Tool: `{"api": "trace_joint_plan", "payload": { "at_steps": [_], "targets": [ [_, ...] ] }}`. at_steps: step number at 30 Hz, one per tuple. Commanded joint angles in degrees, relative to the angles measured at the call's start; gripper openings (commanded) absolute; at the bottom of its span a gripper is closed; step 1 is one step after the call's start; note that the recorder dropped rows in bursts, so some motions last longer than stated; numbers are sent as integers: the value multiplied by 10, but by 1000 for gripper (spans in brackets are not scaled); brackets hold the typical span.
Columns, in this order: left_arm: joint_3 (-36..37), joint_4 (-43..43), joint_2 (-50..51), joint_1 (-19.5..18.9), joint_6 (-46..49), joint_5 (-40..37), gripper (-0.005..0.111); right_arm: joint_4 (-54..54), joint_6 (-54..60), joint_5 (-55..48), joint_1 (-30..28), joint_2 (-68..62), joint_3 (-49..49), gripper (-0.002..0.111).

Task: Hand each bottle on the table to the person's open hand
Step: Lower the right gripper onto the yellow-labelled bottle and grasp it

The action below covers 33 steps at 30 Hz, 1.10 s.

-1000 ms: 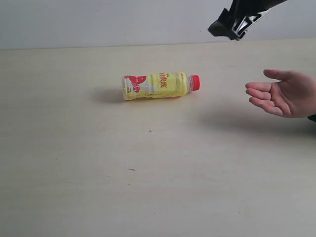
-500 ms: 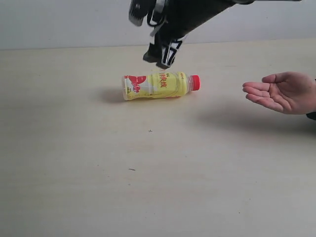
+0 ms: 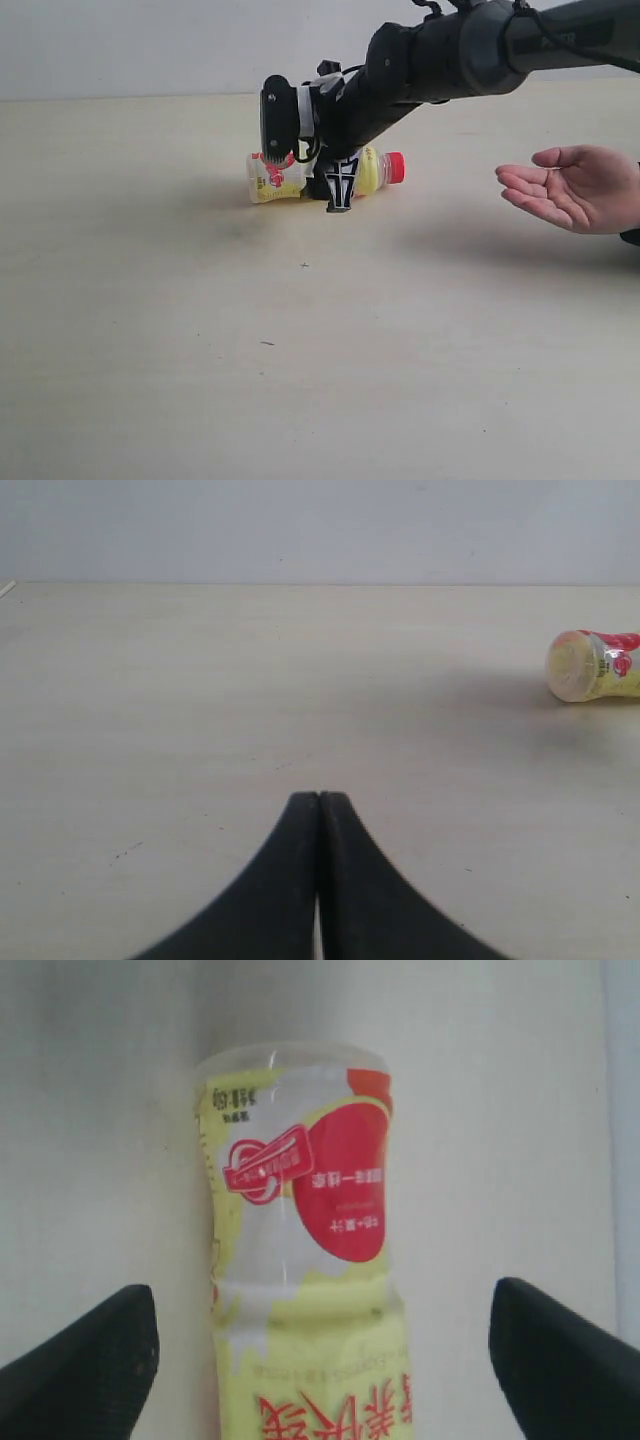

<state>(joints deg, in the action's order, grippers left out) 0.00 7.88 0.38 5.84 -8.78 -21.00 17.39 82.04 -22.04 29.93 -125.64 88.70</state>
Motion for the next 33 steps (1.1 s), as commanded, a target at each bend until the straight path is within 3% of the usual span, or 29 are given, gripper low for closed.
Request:
{"api": "trace_joint_plan", "payload": {
  "at_steps": [1, 25, 27, 30, 33],
  "targets": [
    [0, -1, -4, -1, -2, 4, 0, 0, 10, 25, 1, -14, 3, 84],
    [0, -1, -4, -1, -2, 4, 0, 0, 3, 74, 1, -53, 3, 84],
    [0, -1, -4, -1, -2, 4, 0, 0, 2, 74, 1, -53, 3, 80],
    [0, -1, -4, -1, -2, 4, 0, 0, -2, 74, 1, -53, 3, 65],
    [0, -1, -4, -1, -2, 4, 0, 0, -2, 75, 1, -53, 3, 61]
  ]
}}
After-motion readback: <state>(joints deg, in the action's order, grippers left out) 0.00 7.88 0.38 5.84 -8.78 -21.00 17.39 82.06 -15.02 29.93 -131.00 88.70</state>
